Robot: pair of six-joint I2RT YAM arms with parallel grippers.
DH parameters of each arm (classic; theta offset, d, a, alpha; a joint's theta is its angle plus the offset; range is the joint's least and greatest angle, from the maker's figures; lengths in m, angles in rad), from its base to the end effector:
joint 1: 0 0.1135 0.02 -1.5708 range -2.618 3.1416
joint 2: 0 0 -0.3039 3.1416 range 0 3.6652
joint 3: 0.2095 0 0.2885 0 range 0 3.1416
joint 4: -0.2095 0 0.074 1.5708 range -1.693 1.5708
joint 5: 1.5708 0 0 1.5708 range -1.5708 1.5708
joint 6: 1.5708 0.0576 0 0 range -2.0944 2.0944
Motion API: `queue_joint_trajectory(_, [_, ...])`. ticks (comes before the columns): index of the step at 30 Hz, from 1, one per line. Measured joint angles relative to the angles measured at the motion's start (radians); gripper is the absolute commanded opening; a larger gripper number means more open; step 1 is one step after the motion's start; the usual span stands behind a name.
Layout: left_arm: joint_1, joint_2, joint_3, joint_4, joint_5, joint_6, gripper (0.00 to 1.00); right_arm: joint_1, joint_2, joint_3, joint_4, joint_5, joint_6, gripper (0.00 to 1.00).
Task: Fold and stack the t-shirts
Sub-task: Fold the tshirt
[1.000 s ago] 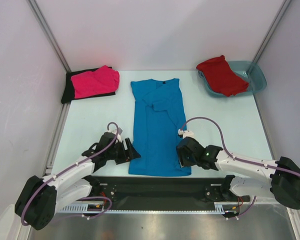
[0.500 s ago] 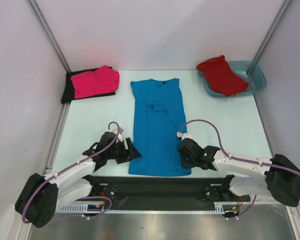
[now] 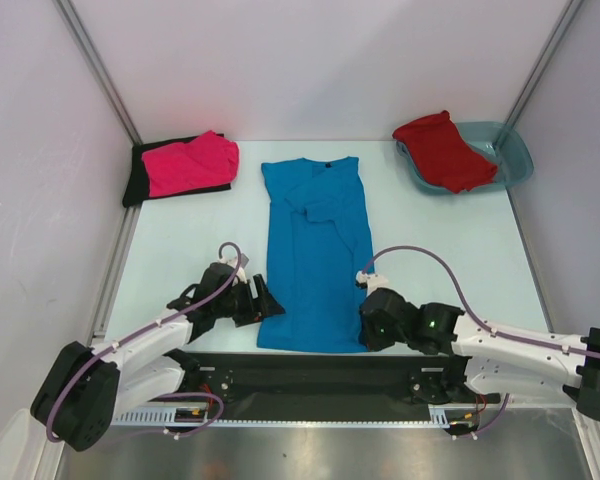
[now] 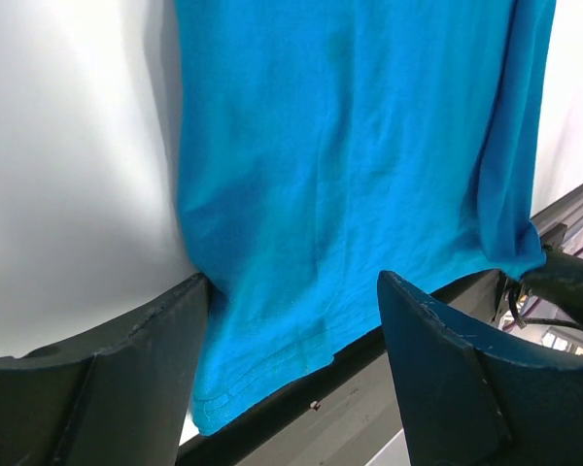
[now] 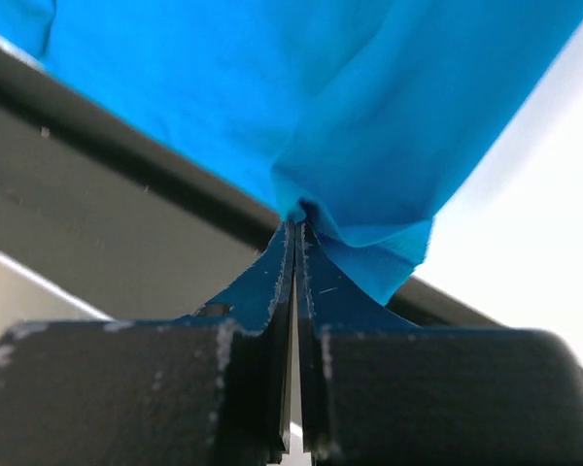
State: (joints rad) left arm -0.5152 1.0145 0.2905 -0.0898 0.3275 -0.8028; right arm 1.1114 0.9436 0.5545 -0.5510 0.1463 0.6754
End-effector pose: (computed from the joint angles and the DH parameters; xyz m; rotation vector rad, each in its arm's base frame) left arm 0.1640 -0.1141 0.1362 -0.2011 2.5667 -0.9612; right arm 0.0974 0.1780 0.2022 -0.4986 2.5364 0.5382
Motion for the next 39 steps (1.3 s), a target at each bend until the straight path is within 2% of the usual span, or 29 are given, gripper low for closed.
queue_joint_trajectory(7, [0.000,0.005,0.000,0.010,0.003,0.000,0.76,0.090,0.039,-0.001,-0.014,-0.068,0.058,0.01])
queue_joint_trajectory(8, [0.000,0.006,0.000,0.011,0.003,0.000,0.76,0.104,0.055,-0.001,-0.013,-0.074,0.067,0.05])
queue_joint_trajectory(10, [0.000,0.006,0.000,0.012,0.003,0.000,0.77,0.130,0.093,-0.001,-0.013,-0.085,0.085,0.05])
queue_joint_trajectory(12, [0.000,0.007,0.000,0.013,0.003,0.000,0.77,0.153,0.129,-0.001,-0.010,-0.090,0.104,0.24])
queue_joint_trajectory(14, [0.000,0.009,0.000,0.014,0.003,0.000,0.77,0.172,0.166,-0.001,-0.009,-0.099,0.122,0.38])
queue_joint_trajectory(15, [0.000,0.010,0.000,0.016,0.003,0.001,0.77,0.181,0.184,-0.001,-0.007,-0.099,0.131,0.42])
queue_joint_trajectory(18, [0.000,0.018,0.000,0.025,0.010,0.002,0.77,0.212,0.228,0.005,-0.029,-0.076,0.160,0.50])
queue_joint_trajectory(20, [0.000,0.020,0.000,0.029,0.013,0.002,0.78,0.243,0.237,0.039,-0.086,-0.023,0.188,0.51])
queue_joint_trajectory(26, [0.000,0.005,0.000,0.015,0.016,0.027,0.78,0.267,0.143,0.203,-0.307,0.276,0.301,0.60])
queue_joint_trajectory(29, [0.000,-0.010,0.018,-0.035,0.003,0.051,0.79,0.188,0.029,0.247,-0.345,0.406,0.322,0.64])
queue_joint_trajectory(31, [0.000,-0.014,0.040,-0.072,-0.014,0.068,0.79,0.059,-0.030,0.246,-0.325,0.425,0.273,0.64])
queue_joint_trajectory(35, [0.000,-0.009,0.091,-0.103,-0.035,0.094,0.80,-0.240,-0.045,0.219,-0.218,0.379,0.141,0.65])
queue_joint_trajectory(39, [0.000,0.056,0.148,-0.094,-0.034,0.115,0.81,-0.449,0.068,0.186,-0.051,0.238,0.002,0.65])
